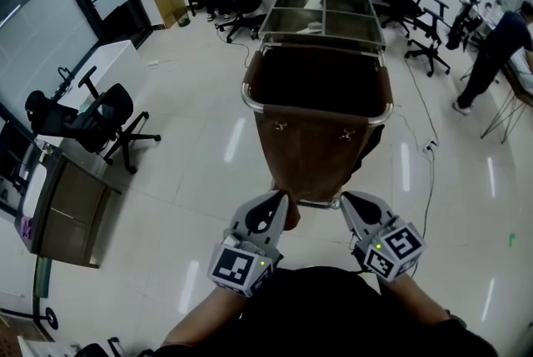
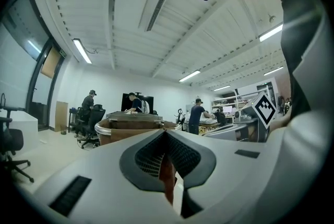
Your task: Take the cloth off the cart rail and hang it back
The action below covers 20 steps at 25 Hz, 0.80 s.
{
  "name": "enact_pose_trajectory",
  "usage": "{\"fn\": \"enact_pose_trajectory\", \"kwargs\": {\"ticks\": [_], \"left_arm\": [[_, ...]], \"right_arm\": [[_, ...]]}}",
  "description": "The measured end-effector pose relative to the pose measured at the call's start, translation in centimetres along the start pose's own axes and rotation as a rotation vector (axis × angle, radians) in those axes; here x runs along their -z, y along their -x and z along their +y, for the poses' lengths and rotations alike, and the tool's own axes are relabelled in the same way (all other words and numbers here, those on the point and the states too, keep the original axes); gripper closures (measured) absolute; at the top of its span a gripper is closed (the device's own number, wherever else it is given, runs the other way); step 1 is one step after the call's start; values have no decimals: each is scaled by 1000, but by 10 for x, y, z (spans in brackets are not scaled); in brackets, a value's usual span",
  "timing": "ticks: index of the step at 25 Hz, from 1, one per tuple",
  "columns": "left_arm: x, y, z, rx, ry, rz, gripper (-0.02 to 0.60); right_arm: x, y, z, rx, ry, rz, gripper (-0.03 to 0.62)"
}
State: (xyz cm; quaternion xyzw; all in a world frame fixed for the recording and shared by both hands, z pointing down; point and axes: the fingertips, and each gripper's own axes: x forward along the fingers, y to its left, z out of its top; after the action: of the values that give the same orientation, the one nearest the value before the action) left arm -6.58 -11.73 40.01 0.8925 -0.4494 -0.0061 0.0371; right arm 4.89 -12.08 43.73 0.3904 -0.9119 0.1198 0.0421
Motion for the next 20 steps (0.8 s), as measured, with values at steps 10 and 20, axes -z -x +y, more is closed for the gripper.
{"fn": "enact_pose_trajectory", "kwargs": {"ticks": [10, 20], "left_arm": [[-1, -1, 2, -3, 0, 3, 575], [-38, -14, 11, -5, -72, -28, 575]], "right_arm": [[0, 4, -3, 12, -2, -4, 574], [-11, 8, -11, 29, 2, -32, 574]]}}
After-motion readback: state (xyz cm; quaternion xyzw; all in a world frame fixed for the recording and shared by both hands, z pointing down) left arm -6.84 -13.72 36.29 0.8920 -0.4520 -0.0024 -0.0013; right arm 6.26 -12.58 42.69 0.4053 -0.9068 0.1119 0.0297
